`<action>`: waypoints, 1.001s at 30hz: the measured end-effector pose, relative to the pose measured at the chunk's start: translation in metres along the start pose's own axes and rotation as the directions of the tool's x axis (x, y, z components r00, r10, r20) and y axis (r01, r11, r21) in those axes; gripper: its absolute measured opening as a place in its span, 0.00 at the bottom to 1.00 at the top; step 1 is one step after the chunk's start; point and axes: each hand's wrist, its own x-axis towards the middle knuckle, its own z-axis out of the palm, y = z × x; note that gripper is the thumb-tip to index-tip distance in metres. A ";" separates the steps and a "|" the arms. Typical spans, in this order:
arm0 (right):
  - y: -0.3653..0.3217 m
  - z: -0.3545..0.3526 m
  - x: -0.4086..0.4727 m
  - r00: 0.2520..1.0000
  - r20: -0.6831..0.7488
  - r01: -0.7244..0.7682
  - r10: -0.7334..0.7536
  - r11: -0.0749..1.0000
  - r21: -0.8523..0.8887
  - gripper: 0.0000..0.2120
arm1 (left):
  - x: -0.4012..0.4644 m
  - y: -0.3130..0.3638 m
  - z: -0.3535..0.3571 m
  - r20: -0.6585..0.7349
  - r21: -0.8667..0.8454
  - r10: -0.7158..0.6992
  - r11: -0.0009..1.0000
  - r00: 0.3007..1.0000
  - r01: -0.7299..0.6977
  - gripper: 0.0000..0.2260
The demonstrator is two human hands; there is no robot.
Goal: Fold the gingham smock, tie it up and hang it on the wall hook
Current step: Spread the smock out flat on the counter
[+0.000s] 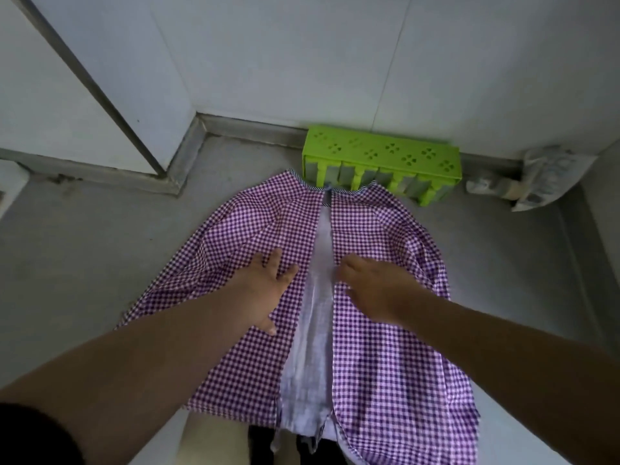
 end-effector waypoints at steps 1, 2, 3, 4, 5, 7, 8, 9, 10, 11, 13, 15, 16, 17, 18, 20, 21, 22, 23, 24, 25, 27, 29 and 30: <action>-0.018 0.003 -0.012 0.992 0.073 0.102 -0.104 0.994 0.033 0.21 | -0.001 0.001 -0.002 0.001 0.019 0.003 1.000 1.000 -0.003 0.63; -0.033 0.005 -0.023 0.972 0.127 0.190 -0.197 0.980 0.064 0.24 | -0.002 0.001 -0.003 0.004 0.039 0.004 0.999 1.000 -0.004 0.63; -0.049 0.005 -0.035 0.952 0.148 0.256 -0.268 0.962 0.094 0.26 | -0.004 0.002 -0.004 0.010 0.061 0.007 0.998 1.000 -0.008 0.64; -0.063 0.006 -0.047 0.931 0.174 0.300 -0.319 0.945 0.127 0.28 | -0.005 0.003 -0.003 0.013 0.072 0.005 0.997 1.000 -0.006 0.65; -0.072 0.007 -0.055 0.911 0.203 0.330 -0.359 0.929 0.165 0.30 | -0.005 0.003 -0.004 0.011 0.072 -0.007 0.997 1.000 0.006 0.66; -0.092 0.014 -0.074 0.889 0.256 0.328 -0.378 0.919 0.219 0.30 | -0.007 0.005 -0.001 -0.006 0.077 -0.010 0.997 1.000 0.010 0.69; -0.099 0.018 -0.080 0.882 0.286 0.319 -0.374 0.922 0.222 0.31 | -0.007 0.006 0.000 -0.016 0.082 -0.015 0.997 1.000 0.016 0.70; -0.105 0.022 -0.084 0.879 0.310 0.306 -0.361 0.928 0.211 0.32 | -0.007 0.007 0.000 -0.025 0.088 -0.015 0.996 1.000 0.017 0.70; -0.109 0.026 -0.087 0.881 0.324 0.293 -0.344 0.936 0.195 0.32 | -0.008 0.008 0.000 -0.027 0.091 -0.015 0.996 1.000 0.017 0.70; -0.111 0.028 -0.088 0.886 0.332 0.280 -0.325 0.944 0.177 0.31 | -0.008 0.008 0.000 -0.024 0.091 -0.017 0.996 1.000 0.019 0.70; -0.117 0.026 -0.089 0.896 0.330 0.272 -0.297 0.955 0.119 0.26 | -0.010 0.009 -0.001 -0.027 0.084 -0.018 0.996 0.999 0.020 0.70; -0.122 0.023 -0.091 0.906 0.312 0.283 -0.286 0.957 0.057 0.20 | -0.012 0.009 -0.001 -0.034 0.085 -0.015 0.996 0.999 0.018 0.70; -0.125 0.022 -0.091 0.909 0.313 0.275 -0.274 0.960 0.041 0.18 | -0.013 0.009 -0.001 -0.038 0.091 -0.014 0.996 0.999 0.017 0.70; -0.127 0.021 -0.091 0.916 0.312 0.250 -0.252 0.967 0.045 0.18 | -0.014 0.010 -0.001 -0.042 0.099 -0.012 0.995 0.999 0.016 0.70; -0.130 0.021 -0.090 0.925 0.308 0.215 -0.223 0.975 0.058 0.18 | -0.016 0.010 -0.002 -0.043 0.108 -0.012 0.994 0.999 0.017 0.69; -0.137 0.017 -0.086 0.944 0.277 0.160 -0.180 0.983 0.092 0.17 | -0.017 0.011 -0.003 -0.044 0.121 -0.021 0.992 0.999 0.026 0.69; -0.142 0.014 -0.083 0.955 0.251 0.136 -0.161 0.984 0.116 0.15 | -0.017 0.011 -0.004 -0.050 0.124 -0.026 0.992 0.998 0.032 0.69; -0.146 0.010 -0.080 0.965 0.220 0.117 -0.147 0.983 0.141 0.14 | -0.018 0.012 -0.004 -0.053 0.125 -0.030 0.991 0.998 0.036 0.69; -0.152 0.006 -0.076 0.974 0.192 0.092 -0.124 0.982 0.165 0.13 | -0.018 0.012 -0.003 -0.054 0.125 -0.031 0.991 0.998 0.037 0.68; -0.157 0.002 -0.071 0.984 0.150 0.071 -0.099 0.981 0.181 0.13 | -0.018 0.011 -0.003 -0.055 0.122 -0.032 0.992 0.998 0.039 0.68; -0.161 -0.002 -0.066 0.993 0.096 0.049 -0.069 0.980 0.195 0.12 | -0.017 0.011 -0.003 -0.053 0.115 -0.033 0.993 0.998 0.039 0.69; -0.169 -0.006 -0.054 1.000 0.002 -0.022 0.022 0.972 0.236 0.12 | -0.015 0.010 -0.002 -0.043 0.087 -0.038 0.995 0.998 0.042 0.69; -0.176 -0.006 -0.044 0.992 -0.013 -0.114 0.125 0.942 0.315 0.12 | -0.013 0.009 -0.001 -0.031 0.050 -0.045 0.998 0.999 0.046 0.69; -0.178 -0.002 -0.040 0.985 0.005 -0.163 0.171 0.928 0.335 0.12 | -0.012 0.008 0.000 -0.035 0.044 -0.046 0.998 0.998 0.048 0.69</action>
